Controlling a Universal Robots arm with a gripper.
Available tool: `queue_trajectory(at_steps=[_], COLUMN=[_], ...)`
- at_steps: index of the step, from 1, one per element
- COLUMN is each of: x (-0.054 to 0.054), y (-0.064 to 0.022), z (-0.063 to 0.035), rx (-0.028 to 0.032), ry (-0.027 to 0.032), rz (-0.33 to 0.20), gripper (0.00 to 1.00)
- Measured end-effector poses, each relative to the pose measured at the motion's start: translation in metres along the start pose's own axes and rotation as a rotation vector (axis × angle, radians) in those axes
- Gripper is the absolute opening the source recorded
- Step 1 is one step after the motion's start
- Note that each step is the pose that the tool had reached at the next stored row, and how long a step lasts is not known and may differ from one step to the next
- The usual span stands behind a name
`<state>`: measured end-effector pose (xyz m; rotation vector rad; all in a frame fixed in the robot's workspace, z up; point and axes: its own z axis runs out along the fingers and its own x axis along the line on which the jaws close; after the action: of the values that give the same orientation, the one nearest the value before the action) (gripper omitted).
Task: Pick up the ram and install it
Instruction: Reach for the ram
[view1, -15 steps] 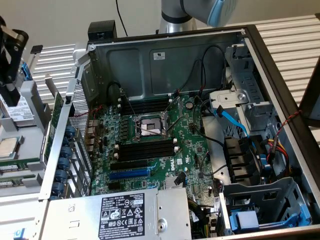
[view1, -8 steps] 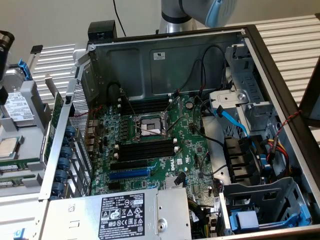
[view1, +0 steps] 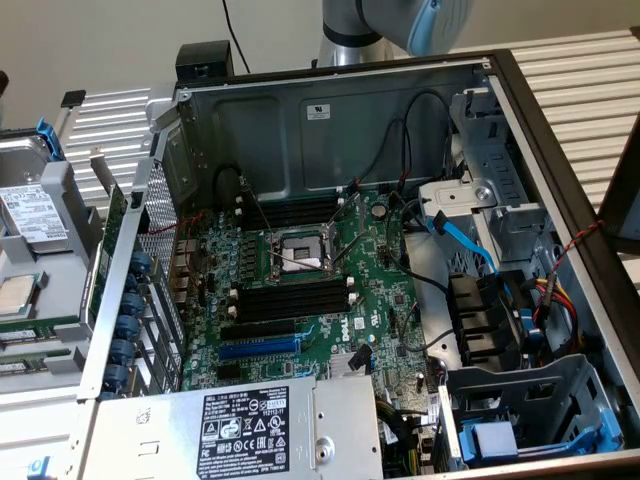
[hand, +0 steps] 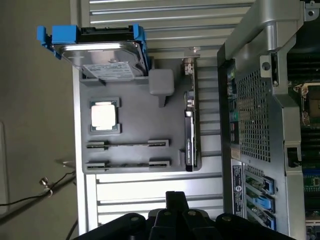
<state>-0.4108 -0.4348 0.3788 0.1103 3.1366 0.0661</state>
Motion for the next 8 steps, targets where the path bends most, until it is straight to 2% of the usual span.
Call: queue_trajectory(at_steps=[2, 8], x=[0.004, 0.016], y=[-0.0002, -0.0005], z=[0.0007, 0.0022], rx=[0.0002, 0.0003], ry=[0.0033, 0.0044], rz=[0.000, 0.000], gripper=[0.11, 0.11])
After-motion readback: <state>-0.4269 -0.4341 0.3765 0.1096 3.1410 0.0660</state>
